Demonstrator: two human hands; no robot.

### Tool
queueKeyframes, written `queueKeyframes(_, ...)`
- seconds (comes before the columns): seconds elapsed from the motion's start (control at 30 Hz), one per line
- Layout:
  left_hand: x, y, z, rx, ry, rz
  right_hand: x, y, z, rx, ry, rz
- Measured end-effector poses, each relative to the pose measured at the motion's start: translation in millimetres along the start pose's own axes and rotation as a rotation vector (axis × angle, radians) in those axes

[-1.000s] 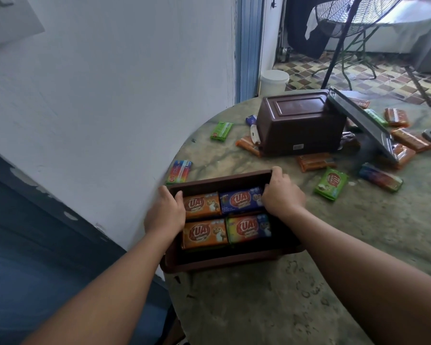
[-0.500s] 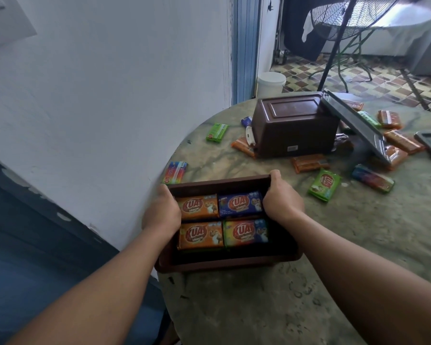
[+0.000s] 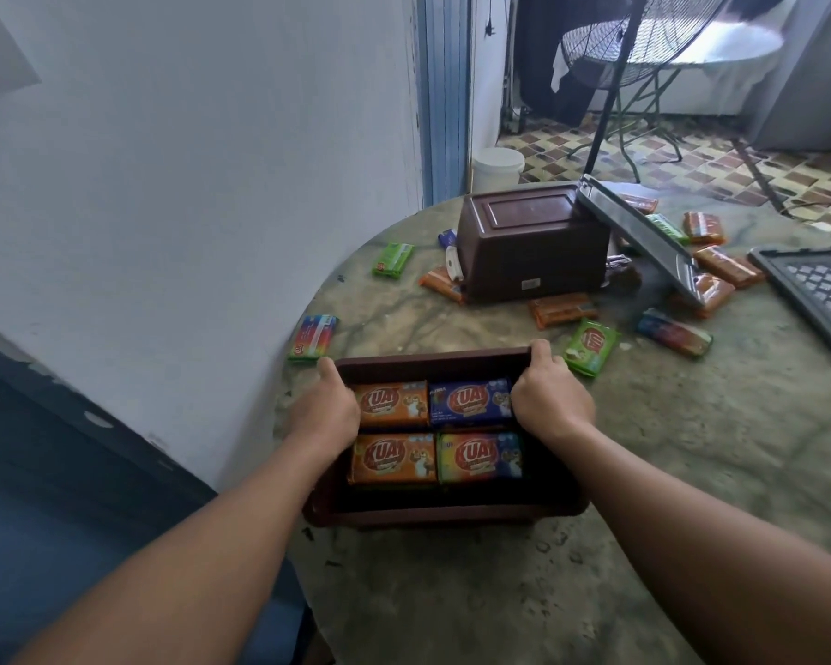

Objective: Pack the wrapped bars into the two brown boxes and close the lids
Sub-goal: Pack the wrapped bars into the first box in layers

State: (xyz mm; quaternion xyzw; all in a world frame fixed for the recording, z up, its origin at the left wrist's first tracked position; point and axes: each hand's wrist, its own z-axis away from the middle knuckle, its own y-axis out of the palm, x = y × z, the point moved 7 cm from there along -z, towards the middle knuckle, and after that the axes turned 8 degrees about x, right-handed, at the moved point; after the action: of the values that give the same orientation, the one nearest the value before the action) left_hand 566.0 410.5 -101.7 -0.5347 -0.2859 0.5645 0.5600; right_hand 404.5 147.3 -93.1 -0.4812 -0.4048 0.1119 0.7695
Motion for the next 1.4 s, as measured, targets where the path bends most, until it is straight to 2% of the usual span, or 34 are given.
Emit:
queueKeyframes(0.17, -9, -20, -13, 0.027, 0.073, -0.081, 18, -9, -8, -0.05, -0.018, 0.066)
queueKeyframes(0.3, -28, -47, -38, -0.024, 0.135, -0.008, 59, -15, -27, -0.071, -0.172, 0.09)
queueKeyframes(0.37, -26, -53, -60, -0.026, 0.096, 0.089, 79, -9, -41, -0.021, -0.242, 0.122)
queueKeyframes(0.5, -13, -50, -103, 0.033, 0.035, 0.125, 106, 11, -74, 0.088, -0.283, 0.174)
queueKeyframes(0.7, 15, -27, -167, 0.149, -0.082, 0.029, 119, 47, -118, 0.215, -0.26, 0.199)
queueKeyframes(1.0, 33, 4, -221, 0.169, -0.229, -0.067, 120, 71, -146, 0.288, -0.277, 0.303)
queueKeyframes(1.2, 15, 5, -220, 0.151, -0.138, -0.067, 118, 70, -150, 0.3, -0.277, 0.311)
queueKeyframes(1.4, -50, -9, -196, 0.128, 0.063, -0.006, 91, 32, -150, 0.225, -0.203, 0.33)
